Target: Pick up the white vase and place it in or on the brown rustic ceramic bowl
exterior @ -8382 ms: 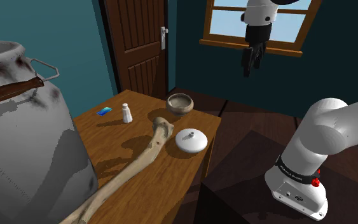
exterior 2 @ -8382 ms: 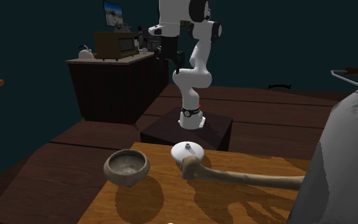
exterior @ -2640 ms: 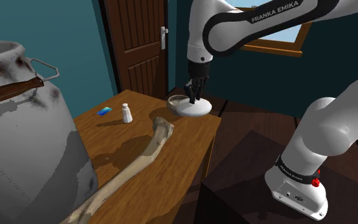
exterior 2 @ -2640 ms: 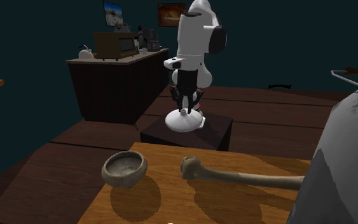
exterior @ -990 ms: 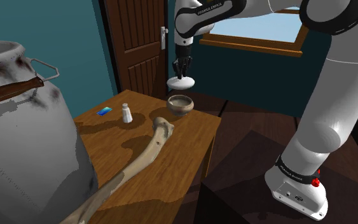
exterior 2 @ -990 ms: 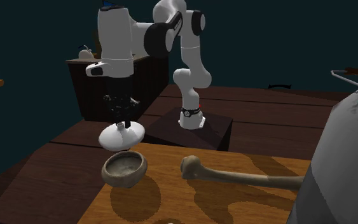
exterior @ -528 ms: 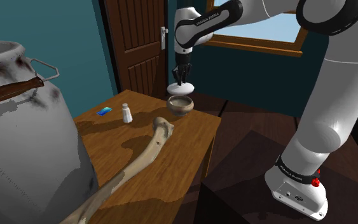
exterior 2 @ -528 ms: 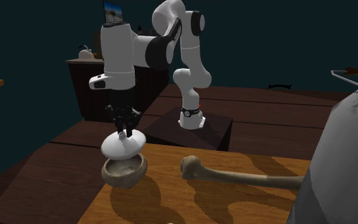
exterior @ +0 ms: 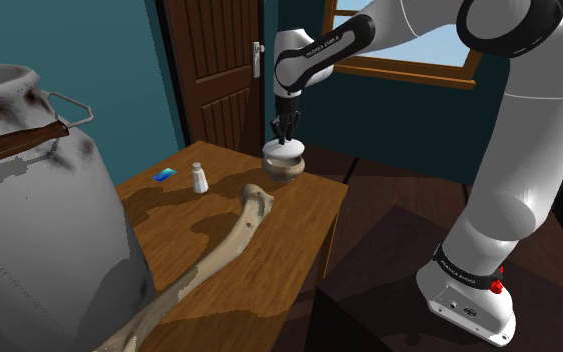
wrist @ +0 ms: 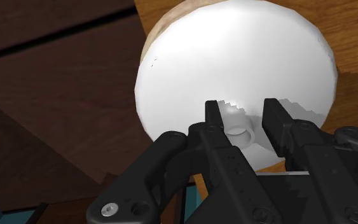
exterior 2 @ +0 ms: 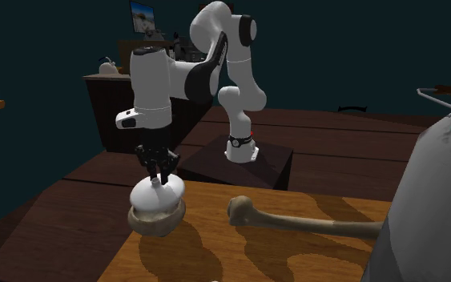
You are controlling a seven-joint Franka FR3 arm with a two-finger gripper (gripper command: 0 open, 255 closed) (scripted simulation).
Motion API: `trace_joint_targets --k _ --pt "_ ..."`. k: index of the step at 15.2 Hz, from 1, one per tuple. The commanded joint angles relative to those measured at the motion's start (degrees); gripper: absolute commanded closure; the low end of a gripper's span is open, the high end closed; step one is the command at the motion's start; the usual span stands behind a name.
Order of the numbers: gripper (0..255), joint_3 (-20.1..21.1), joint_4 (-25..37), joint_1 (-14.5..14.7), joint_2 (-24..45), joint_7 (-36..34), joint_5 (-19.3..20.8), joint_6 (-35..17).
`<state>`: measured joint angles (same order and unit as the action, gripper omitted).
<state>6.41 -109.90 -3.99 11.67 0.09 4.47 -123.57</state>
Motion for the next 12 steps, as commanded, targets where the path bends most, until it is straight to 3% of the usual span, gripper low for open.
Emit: trace_joint_targets --k 1,6,7,12 --pt "255 0.01 -0.16 0.03 0.11 -0.07 0.04 -0.33" --pt "255 0.01 -0.15 0.03 0.11 -0.07 0.04 -0.33" --pt "0 0.01 -0.16 0.03 0.11 -0.07 0.04 -0.34" --pt "0 0.01 -0.17 0.03 0.11 -0.07 0.04 -0.34"
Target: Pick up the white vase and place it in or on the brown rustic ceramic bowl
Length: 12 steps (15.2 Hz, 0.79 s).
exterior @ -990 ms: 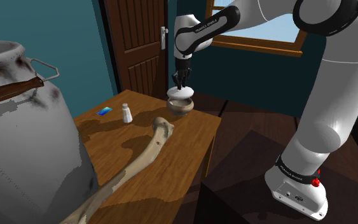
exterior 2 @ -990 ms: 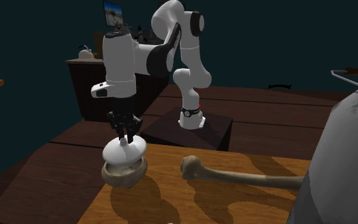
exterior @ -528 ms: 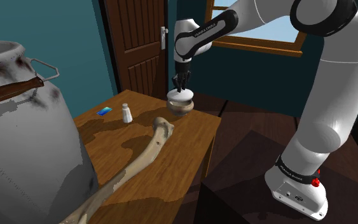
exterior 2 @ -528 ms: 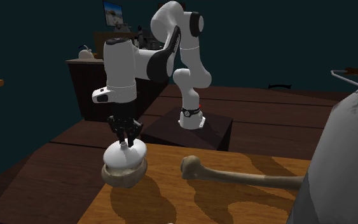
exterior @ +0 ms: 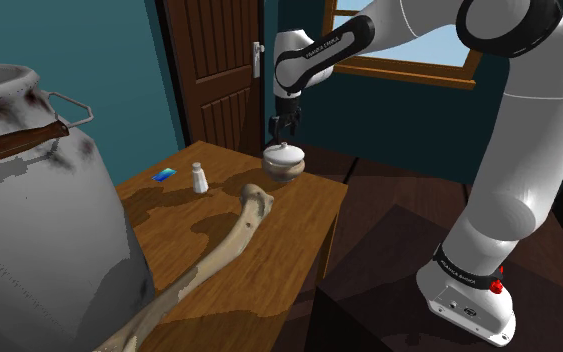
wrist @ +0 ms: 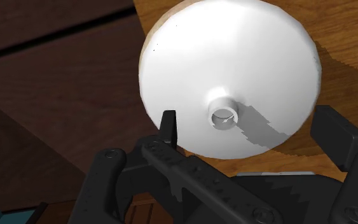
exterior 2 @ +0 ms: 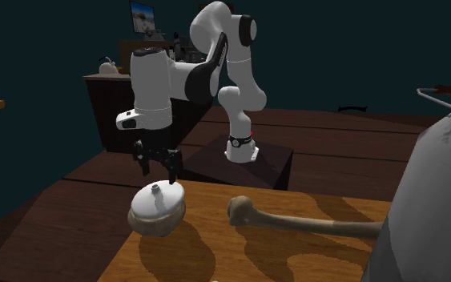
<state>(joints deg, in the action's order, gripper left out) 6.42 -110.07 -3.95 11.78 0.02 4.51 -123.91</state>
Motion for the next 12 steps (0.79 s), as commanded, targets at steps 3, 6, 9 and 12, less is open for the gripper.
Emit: trace_joint_targets --k 3,6,9,12 --pt "0 0.17 2.87 0.04 -2.33 0.32 -0.49 5.17" --pt "0 0.21 3.74 0.05 -2.85 0.39 -0.6 6.55" --pt "0 0.21 3.74 0.05 -2.84 0.39 -0.6 6.56" --pt "0 0.21 3.74 0.05 -2.84 0.39 -0.6 6.56"
